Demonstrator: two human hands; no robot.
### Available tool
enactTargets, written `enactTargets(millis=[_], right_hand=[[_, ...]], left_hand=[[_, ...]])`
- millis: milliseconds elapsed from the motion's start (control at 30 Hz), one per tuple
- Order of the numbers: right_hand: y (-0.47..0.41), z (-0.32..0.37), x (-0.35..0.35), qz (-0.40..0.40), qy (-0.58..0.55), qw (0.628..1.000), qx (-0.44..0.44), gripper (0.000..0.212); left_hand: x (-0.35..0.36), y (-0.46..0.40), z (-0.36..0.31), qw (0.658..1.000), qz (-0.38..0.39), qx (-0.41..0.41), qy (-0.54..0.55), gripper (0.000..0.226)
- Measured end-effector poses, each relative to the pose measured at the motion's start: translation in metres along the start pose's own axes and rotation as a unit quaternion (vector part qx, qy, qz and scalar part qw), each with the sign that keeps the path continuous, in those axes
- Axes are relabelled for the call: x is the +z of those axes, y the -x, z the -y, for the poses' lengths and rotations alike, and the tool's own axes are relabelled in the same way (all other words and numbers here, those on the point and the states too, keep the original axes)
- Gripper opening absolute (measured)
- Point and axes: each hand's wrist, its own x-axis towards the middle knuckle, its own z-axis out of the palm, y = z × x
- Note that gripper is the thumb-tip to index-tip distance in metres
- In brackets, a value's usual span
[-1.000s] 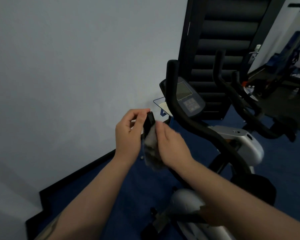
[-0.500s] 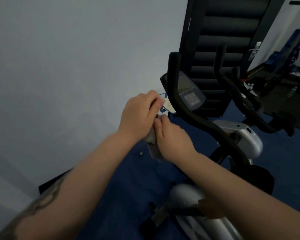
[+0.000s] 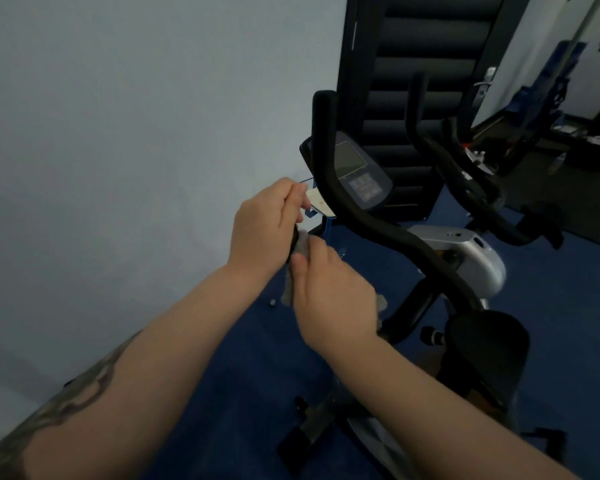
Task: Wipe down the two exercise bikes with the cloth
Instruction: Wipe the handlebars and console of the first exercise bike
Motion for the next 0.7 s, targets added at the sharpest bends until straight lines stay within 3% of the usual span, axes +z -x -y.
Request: enactTargets(millis=[100,233,367,500,567,700], right_hand=[[0.019,-0.012,-0.005,-0.029,-0.007,0.999,-0.02,0.046],[0.053,-0.045,-0.008,0.004,-0.02,0.999,-0.033,0.053],[0.017,-0.023,-0.004,0.021,0.014,0.999,-0.042,0.032],[0.008,-0.018,-0.002,0.026,-0.041,0.998,-0.032,0.047],[0.021,-0.035,-0.01,0.085,-0.079,0.99,-0.077,0.052],[0.017,-0.085,-0.044,0.302,-0.108,0.939,-0.12,0.051]], left_hand=[[0.002,0.002,0.003,1.0,-0.002,-0.007,0.022,0.031],[0.01,0.005,0.004,0.997,-0.052,-0.007,0.056,0.031],[0.016,0.007,0.001,0.994,-0.092,-0.008,0.062,0.029],[0.013,0.007,0.005,0.996,-0.077,-0.002,0.042,0.029],[0.011,0.007,0.007,0.997,-0.071,-0.001,0.038,0.029],[0.015,0.007,0.002,0.995,-0.091,-0.014,0.033,0.029]])
